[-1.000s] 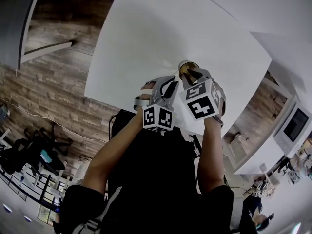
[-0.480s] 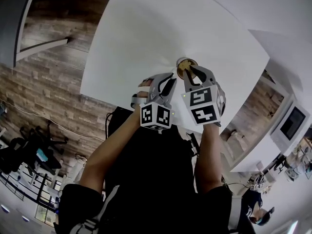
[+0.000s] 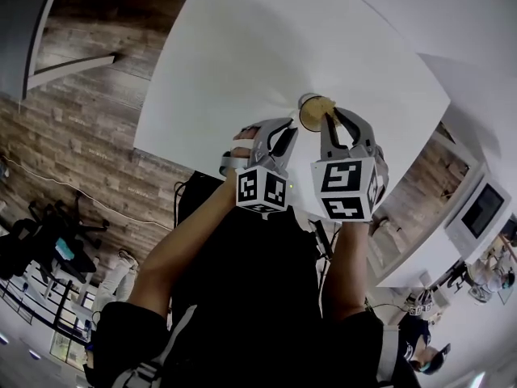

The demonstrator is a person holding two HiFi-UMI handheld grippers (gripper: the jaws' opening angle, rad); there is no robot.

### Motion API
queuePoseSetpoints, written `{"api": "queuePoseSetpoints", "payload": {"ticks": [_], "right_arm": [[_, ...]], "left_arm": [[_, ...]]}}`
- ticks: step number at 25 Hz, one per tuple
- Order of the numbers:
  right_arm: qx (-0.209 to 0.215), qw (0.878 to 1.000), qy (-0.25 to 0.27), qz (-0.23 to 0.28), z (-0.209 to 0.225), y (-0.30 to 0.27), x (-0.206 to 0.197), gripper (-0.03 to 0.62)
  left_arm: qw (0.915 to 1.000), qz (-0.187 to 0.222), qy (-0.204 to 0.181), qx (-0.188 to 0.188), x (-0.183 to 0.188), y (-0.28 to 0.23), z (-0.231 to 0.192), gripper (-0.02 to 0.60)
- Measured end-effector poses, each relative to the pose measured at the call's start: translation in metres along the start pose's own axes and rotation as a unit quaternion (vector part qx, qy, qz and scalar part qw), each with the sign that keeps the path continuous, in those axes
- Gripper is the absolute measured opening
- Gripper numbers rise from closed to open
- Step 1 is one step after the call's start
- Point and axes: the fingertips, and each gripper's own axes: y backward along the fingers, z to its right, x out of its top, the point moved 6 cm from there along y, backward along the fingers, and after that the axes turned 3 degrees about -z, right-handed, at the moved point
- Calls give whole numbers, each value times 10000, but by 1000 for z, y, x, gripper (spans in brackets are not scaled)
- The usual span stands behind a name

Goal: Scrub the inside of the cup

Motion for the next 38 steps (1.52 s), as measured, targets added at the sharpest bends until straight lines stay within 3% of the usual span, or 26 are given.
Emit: {"api": "queuePoseSetpoints", "payload": {"ticks": [8,13,15,18,20,28,33,38], "right_arm": [[249,9969,464,-586,-17,-43,-11,48],[-14,9878,1551,-115,-12,-5,2,48],[-110,9720,2343,146,-11,6,3,48],[91,9334,3575,297,-16,-1,-10,48],[323,9178,3952,201,-17,-10,-18,48],[475,9203,3860,-411,-23,-42,-16,48],[563,9257,3704,-518,-20,-49,-14,48],[609,9253,3698,-585,-12,-18,-13,48]], "left_arm": [[10000,-2,-3,14,2,-1,2,61],[10000,-8,-7,-12,0,-1,1,61],[10000,4,-13,-5,1,-2,1,61],[10000,3,-1,-11,0,-2,2,61],[10000,15,-7,-25,1,-2,2,61],[10000,7,-4,-2,-1,-3,1,61],[10000,24,2,11,2,-3,1,61],[10000,0,-26,-4,3,-3,3,61]]}}
